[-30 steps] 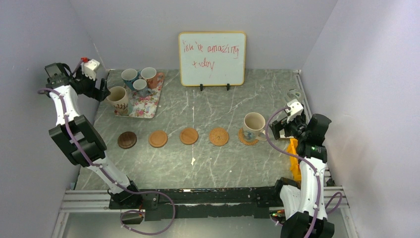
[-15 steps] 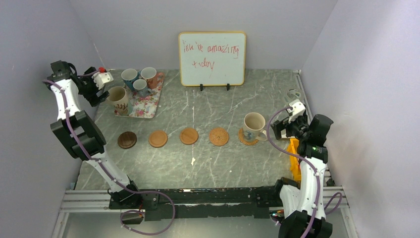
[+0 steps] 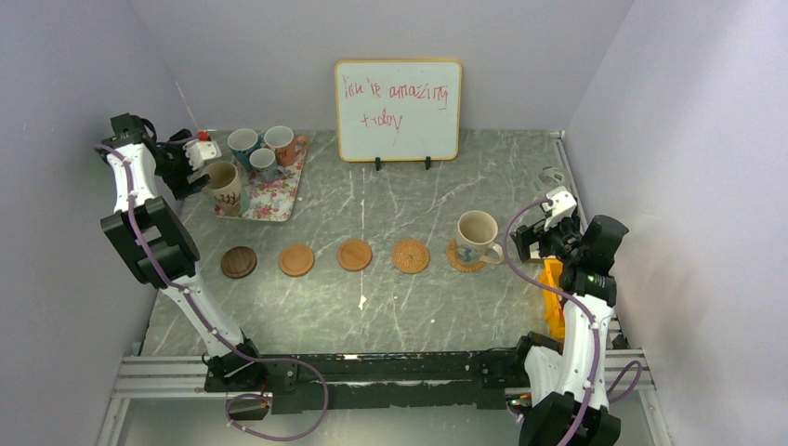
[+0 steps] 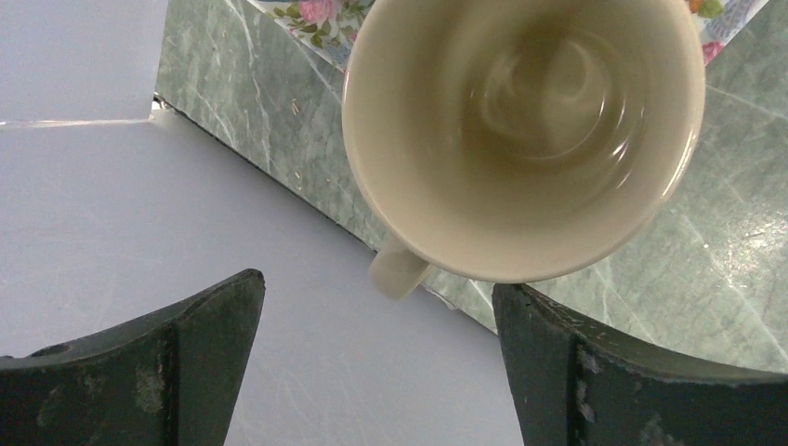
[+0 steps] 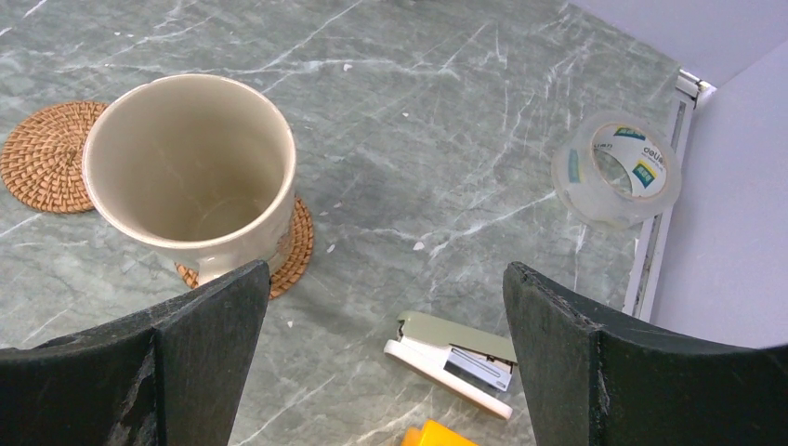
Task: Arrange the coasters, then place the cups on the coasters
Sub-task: Pick up the cup from the tray.
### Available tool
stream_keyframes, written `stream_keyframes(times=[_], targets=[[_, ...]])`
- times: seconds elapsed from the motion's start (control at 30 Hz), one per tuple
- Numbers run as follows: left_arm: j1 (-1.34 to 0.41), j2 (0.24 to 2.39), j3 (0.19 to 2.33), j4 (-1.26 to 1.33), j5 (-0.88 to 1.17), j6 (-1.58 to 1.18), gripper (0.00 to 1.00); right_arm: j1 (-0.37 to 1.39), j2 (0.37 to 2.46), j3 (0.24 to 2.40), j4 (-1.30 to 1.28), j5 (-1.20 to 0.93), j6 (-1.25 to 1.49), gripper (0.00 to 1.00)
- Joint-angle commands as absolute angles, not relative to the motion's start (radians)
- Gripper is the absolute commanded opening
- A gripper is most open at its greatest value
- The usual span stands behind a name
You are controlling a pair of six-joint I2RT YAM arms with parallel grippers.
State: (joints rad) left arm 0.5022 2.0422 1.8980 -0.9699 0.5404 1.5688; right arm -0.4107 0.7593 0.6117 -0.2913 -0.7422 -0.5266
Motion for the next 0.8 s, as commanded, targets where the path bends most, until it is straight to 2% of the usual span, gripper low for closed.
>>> stream_keyframes(times=[0.0, 0.17, 0.23, 0.37, 0.4, 0.47, 0.53, 0.77], targets=[[0.503, 2.068, 1.892, -1.019, 0.575, 1.651, 0.9, -0.417, 0.754, 0.609, -0.274, -0.778, -0.523, 0.99], [0.509, 2.052, 1.811, -0.982, 0.601, 1.655, 0.87, -0.417, 0.756, 0.608, -0.277, -0.787, -0.526, 0.99], [0.515, 2.042, 1.772, -0.958, 0.621, 1.656, 0.81, -0.417, 0.757, 0.609, -0.279, -0.794, -0.527, 0.99], [0.534, 2.061, 1.788, -1.017, 0.682, 1.661, 0.52, -0.417, 0.762, 0.608, -0.282, -0.806, -0.528, 0.99], [0.542, 2.066, 1.791, -1.037, 0.703, 1.671, 0.49, -0.417, 0.762, 0.609, -0.285, -0.809, -0.528, 0.99], [0.562, 2.069, 1.785, -1.063, 0.75, 1.696, 0.31, -0.416, 0.762, 0.611, -0.288, -0.814, -0.529, 0.99], [0.578, 2.071, 1.78, -1.08, 0.77, 1.71, 0.07, -0.417, 0.756, 0.61, -0.289, -0.818, -0.529, 0.99], [0.626, 2.022, 1.735, -1.083, 0.839, 1.694, 0.05, -0.419, 0.743, 0.61, -0.294, -0.834, -0.529, 0.99]])
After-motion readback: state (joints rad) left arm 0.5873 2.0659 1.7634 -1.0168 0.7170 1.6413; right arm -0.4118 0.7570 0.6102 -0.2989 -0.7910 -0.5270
